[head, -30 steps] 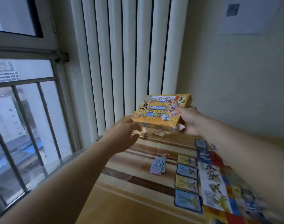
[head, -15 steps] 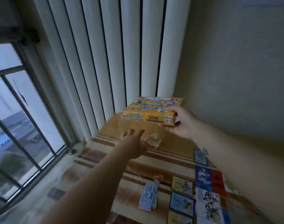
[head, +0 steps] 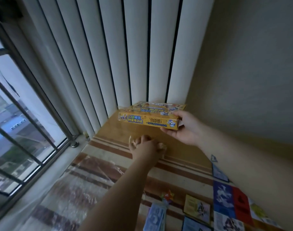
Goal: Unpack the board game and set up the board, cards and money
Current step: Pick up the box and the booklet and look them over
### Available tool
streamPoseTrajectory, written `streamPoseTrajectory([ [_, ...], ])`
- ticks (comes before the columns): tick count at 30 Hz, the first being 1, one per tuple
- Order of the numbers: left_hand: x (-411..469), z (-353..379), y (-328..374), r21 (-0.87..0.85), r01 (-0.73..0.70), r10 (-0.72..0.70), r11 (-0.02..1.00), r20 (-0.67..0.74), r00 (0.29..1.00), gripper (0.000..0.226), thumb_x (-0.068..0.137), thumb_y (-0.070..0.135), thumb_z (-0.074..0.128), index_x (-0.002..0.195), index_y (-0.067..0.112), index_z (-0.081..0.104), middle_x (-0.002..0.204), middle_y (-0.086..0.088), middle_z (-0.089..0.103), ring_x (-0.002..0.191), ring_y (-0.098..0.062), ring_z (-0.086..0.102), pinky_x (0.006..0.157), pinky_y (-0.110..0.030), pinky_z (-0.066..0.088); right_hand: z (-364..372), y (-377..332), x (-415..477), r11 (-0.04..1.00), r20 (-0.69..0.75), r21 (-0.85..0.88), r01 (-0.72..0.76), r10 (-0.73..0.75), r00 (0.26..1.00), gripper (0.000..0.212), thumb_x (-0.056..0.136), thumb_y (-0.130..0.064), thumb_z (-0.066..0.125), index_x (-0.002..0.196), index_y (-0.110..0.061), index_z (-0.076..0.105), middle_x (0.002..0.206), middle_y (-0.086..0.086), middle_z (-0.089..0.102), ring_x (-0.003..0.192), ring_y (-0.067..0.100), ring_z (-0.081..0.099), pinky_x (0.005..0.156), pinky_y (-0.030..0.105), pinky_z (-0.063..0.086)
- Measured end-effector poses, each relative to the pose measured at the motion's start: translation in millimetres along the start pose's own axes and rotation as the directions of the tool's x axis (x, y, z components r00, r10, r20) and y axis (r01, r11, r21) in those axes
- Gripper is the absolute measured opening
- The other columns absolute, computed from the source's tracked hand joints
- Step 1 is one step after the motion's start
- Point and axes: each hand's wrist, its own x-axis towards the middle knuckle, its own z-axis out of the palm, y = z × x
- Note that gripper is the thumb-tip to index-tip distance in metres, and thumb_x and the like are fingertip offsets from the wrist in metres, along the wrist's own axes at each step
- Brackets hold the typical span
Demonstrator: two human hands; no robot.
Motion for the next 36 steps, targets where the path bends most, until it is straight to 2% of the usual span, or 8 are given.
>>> streamPoseTrajectory([
  [4, -6, -12, -33, -0.254, -0.059, 0.027, 0.965, -0.127, 0.992, 0.02, 0.092, 0.017, 0.051, 0.111, 0.019, 0.055, 0.119, -0.001, 0.05, 0.1, -0.022, 0.054, 0.086, -0.037, 0.048, 5, 8, 14, 1.0, 0.009, -0.016, -0.01, 0.01, 1.0, 0.02, 0.098, -0.014, 0.046, 0.115, -0.004, 0.046, 0.102, 0.018, 0.062, 0.083, 0.028, 0.064, 0.062, 0.042, 0.058],
  [12, -43, -52, -122, -0.361, -0.065, -0.042, 0.93, -0.281, 0.959, 0.025, 0.082, -0.004, 0.05, 0.08, 0.018, 0.06, 0.081, 0.01, 0.049, 0.071, -0.009, 0.05, 0.052, -0.01, 0.037, 31, 50, 42, 0.952, -0.129, -0.304, 0.027, -0.069, 0.989, 0.03, 0.098, -0.017, 0.049, 0.126, -0.004, 0.047, 0.117, 0.016, 0.055, 0.104, 0.032, 0.057, 0.069, 0.039, 0.054],
  [15, -57, -50, -133, -0.307, -0.08, -0.015, 0.948, -0.296, 0.955, 0.02, 0.082, 0.002, 0.048, 0.082, 0.016, 0.063, 0.077, 0.014, 0.049, 0.068, -0.006, 0.046, 0.055, -0.013, 0.031, 20, 60, 55, 0.631, -0.189, -0.775, 0.03, -0.277, 0.942, 0.045, 0.096, -0.024, 0.055, 0.13, 0.001, 0.04, 0.12, 0.014, 0.052, 0.101, 0.03, 0.054, 0.077, 0.039, 0.049],
  [20, -88, -53, -143, -0.403, -0.075, -0.033, 0.912, -0.254, 0.967, 0.006, 0.085, 0.023, 0.059, 0.084, 0.02, 0.063, 0.088, 0.007, 0.053, 0.076, -0.007, 0.051, 0.061, -0.018, 0.039, 18, 67, 40, 0.173, 0.026, -0.975, 0.139, -0.534, 0.845, 0.051, 0.085, -0.027, 0.067, 0.13, -0.012, 0.049, 0.127, 0.013, 0.052, 0.117, 0.031, 0.05, 0.096, 0.039, 0.043],
  [23, -121, -64, -159, -0.41, 0.012, -0.102, 0.912, -0.197, 0.975, 0.014, 0.087, 0.042, 0.059, 0.085, 0.029, 0.058, 0.09, 0.011, 0.049, 0.077, -0.003, 0.05, 0.059, -0.013, 0.036, 45, 89, 3, 0.063, 0.283, -0.948, 0.311, -0.273, 0.919, 0.062, 0.084, -0.031, 0.069, 0.137, -0.011, 0.043, 0.124, 0.007, 0.055, 0.114, 0.023, 0.053, 0.091, 0.03, 0.043],
  [29, -181, -52, -179, 0.004, 0.23, -0.229, 0.973, 0.107, 0.967, 0.075, 0.073, 0.062, 0.064, 0.135, 0.03, 0.039, 0.136, 0.004, 0.034, 0.106, -0.012, 0.048, 0.088, -0.027, 0.049, 68, 148, -36, -0.315, 0.201, -0.926, 0.209, 0.059, 0.978, 0.116, 0.064, -0.065, 0.073, 0.147, -0.005, 0.017, 0.149, 0.015, 0.028, 0.132, 0.03, 0.038, 0.102, 0.037, 0.04],
  [33, -197, -28, -181, 0.086, 0.173, -0.177, 0.981, 0.037, 0.984, 0.083, 0.078, 0.058, 0.063, 0.144, 0.032, 0.021, 0.132, 0.002, 0.038, 0.104, -0.015, 0.049, 0.079, -0.024, 0.047, 78, 175, -42, -0.315, 0.228, -0.921, 0.229, 0.039, 0.973, 0.093, 0.067, -0.044, 0.081, 0.135, -0.005, 0.031, 0.133, 0.014, 0.045, 0.117, 0.029, 0.051, 0.09, 0.034, 0.047],
  [36, -201, -19, -182, 0.056, 0.193, -0.193, 0.98, -0.004, 0.981, 0.084, 0.079, 0.056, 0.062, 0.146, 0.032, 0.018, 0.135, 0.001, 0.037, 0.111, -0.018, 0.052, 0.084, -0.027, 0.048, 84, 182, -49, -0.081, 0.307, -0.947, 0.312, 0.069, 0.949, 0.04, 0.077, -0.014, 0.073, 0.113, -0.005, 0.057, 0.103, 0.012, 0.063, 0.08, 0.02, 0.058, 0.067, 0.03, 0.044],
])
